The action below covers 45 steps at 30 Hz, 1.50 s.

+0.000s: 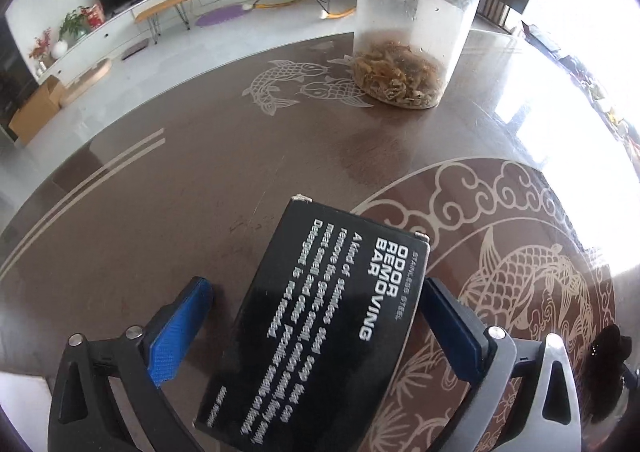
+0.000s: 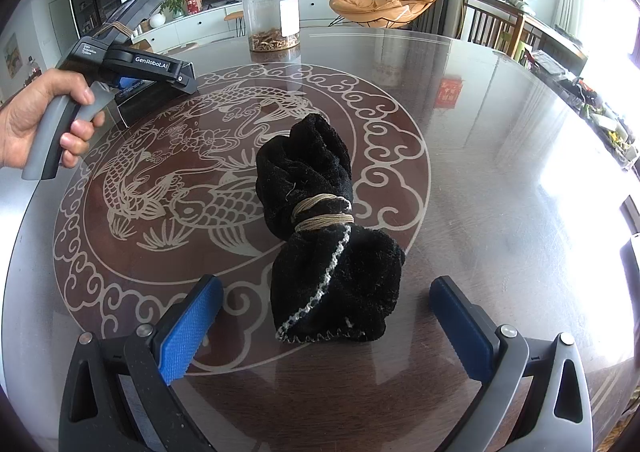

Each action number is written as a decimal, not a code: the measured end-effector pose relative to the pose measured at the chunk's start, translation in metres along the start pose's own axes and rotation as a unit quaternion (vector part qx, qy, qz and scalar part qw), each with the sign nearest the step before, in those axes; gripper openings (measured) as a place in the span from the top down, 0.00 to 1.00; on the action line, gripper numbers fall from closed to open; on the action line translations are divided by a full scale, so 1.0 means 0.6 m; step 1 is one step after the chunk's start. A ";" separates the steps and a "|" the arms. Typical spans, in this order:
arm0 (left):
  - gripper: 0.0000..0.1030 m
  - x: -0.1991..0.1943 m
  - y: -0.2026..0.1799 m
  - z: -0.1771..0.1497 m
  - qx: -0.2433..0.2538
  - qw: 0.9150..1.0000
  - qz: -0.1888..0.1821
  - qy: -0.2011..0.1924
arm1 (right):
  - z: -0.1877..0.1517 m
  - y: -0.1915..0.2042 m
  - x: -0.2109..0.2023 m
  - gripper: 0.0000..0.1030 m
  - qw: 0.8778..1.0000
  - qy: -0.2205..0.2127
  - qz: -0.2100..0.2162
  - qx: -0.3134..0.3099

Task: Organize objects
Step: 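Lower the left tool onto the black ODOR REMOVING BAR box and close it, then lift the box with the left tool while the right tool closes on the black pouch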

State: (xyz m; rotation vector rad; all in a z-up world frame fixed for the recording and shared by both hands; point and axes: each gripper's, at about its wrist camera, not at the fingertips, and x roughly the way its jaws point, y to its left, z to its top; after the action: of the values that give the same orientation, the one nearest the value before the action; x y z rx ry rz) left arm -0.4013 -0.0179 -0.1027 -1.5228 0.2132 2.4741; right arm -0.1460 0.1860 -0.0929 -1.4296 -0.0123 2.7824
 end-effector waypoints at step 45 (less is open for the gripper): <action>0.00 -0.179 -0.124 -0.408 -0.102 0.991 0.059 -0.070 | 0.001 -0.001 0.000 0.00 1.000 0.000 0.000 0.000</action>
State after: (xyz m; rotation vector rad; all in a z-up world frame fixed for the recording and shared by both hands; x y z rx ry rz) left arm -0.1240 -0.0177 -0.1174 -1.4386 0.0275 2.7583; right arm -0.1462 0.1867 -0.0926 -1.4299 -0.0111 2.7815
